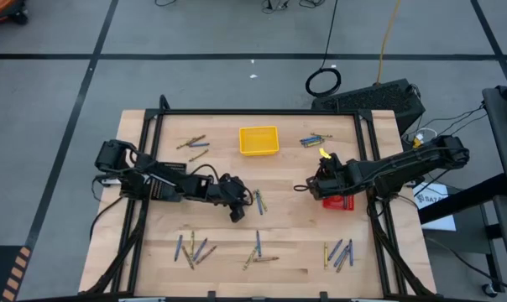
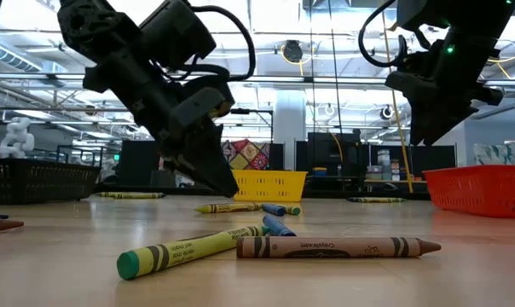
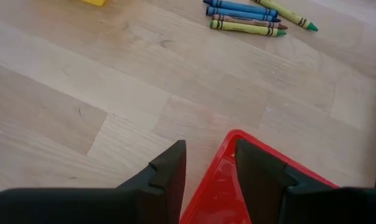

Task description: Sort crayons

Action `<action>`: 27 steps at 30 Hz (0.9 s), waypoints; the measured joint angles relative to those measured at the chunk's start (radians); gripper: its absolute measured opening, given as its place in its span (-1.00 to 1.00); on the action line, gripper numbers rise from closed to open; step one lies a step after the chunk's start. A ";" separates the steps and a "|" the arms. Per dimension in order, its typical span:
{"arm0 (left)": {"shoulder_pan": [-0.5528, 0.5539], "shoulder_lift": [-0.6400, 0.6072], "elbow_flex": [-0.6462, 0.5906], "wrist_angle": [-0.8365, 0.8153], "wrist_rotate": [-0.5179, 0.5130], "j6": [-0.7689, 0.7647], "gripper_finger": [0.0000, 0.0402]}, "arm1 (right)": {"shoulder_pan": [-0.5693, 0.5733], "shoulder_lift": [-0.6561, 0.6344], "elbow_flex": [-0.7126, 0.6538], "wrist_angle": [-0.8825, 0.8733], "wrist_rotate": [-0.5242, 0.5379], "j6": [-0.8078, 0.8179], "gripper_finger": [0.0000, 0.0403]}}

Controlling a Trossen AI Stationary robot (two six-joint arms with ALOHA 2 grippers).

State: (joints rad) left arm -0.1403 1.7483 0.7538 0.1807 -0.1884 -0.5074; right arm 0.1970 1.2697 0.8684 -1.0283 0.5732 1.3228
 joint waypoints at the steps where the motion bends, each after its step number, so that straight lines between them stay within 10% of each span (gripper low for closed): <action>1: 0.000 0.000 -0.002 -0.018 -0.012 -0.005 -0.36 | 0.000 0.000 0.000 0.000 0.000 -0.001 -0.38; 27: 0.003 0.086 0.001 -0.025 -0.022 -0.008 -0.39 | 0.001 0.000 0.000 0.008 -0.002 -0.003 -0.38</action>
State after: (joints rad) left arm -0.1375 1.8343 0.7551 0.1558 -0.2100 -0.5156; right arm 0.1978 1.2697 0.8680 -1.0206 0.5713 1.3193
